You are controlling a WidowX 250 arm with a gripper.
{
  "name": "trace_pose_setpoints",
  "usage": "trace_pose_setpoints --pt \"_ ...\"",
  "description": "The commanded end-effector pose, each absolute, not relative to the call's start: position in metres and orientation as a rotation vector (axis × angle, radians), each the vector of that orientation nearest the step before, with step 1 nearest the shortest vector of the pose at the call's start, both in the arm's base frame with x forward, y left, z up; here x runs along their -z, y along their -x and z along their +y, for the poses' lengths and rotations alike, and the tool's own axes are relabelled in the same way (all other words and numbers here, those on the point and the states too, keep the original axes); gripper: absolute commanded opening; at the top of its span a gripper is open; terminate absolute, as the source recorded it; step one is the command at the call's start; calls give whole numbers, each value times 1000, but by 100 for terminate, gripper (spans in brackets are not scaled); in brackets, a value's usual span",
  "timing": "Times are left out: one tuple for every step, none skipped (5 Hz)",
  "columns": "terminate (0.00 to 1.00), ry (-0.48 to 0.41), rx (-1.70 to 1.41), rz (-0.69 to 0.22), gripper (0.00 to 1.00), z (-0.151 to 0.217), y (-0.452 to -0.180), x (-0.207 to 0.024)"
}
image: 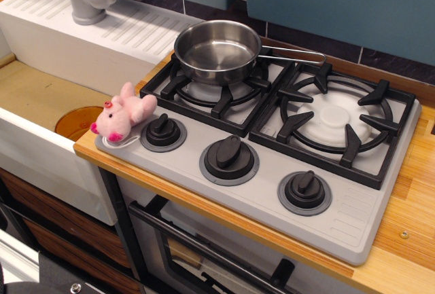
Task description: Put stuffedpig in pan
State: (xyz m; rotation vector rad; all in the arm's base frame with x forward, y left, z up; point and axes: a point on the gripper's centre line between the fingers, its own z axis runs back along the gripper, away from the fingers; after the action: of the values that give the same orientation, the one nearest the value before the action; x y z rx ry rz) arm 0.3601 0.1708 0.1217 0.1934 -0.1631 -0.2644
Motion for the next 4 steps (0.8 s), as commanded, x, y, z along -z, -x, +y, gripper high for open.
trace_pose_setpoints --pt "0 -193 264 -163 100 171 -360 -122" --pt "0 -223 248 -163 100 160 -346 -128" --pt "0 -244 243 -167 100 150 -333 -133" --pt "0 -263 234 -164 100 140 -318 -137"
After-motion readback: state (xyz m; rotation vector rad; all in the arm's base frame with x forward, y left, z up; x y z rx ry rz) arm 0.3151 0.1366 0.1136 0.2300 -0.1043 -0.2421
